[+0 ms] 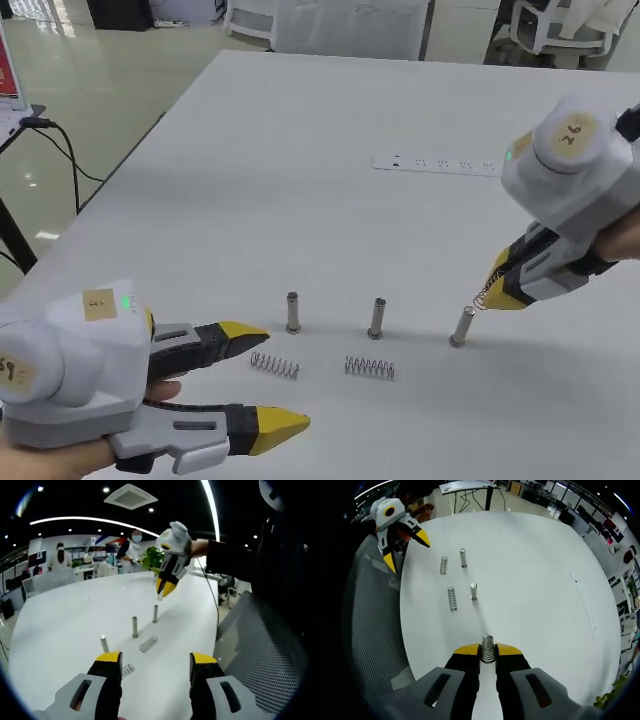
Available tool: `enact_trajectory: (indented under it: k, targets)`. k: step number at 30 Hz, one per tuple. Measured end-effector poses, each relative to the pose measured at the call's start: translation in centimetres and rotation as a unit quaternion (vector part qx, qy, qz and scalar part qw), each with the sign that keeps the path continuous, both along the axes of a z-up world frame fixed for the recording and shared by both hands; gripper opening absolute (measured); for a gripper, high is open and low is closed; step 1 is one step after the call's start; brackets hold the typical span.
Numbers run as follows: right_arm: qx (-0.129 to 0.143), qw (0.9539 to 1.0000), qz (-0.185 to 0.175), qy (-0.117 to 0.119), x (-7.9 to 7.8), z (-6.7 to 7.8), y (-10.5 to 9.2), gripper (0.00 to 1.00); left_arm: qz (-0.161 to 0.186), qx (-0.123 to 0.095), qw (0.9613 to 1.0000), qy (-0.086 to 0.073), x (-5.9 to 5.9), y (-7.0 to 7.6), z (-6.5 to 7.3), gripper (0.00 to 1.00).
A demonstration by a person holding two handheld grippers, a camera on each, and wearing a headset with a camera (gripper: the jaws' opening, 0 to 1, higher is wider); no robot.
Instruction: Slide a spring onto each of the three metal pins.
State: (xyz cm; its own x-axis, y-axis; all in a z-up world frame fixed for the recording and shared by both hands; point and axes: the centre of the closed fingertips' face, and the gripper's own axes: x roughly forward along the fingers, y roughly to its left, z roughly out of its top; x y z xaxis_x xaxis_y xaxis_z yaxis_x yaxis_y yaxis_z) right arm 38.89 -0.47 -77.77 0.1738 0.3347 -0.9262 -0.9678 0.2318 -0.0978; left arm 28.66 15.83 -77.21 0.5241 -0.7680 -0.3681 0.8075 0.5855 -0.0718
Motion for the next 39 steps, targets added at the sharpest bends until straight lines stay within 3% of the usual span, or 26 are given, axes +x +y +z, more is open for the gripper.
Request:
enact_trajectory:
  k: [24, 39]
  targets:
    - [-0.026, 0.9992, 0.01, 0.029, 0.6, -2.2, 0.4, 0.08, 0.002, 0.001, 1.0, 0.002, 0.0, 0.2, -0.4, 0.5]
    - [-0.047, 0.9979, 0.007, 0.045, 0.6, -5.7, 0.7, 0.08, -0.001, 0.006, 1.0, 0.001, -0.1, 0.1, -0.5, 0.49]
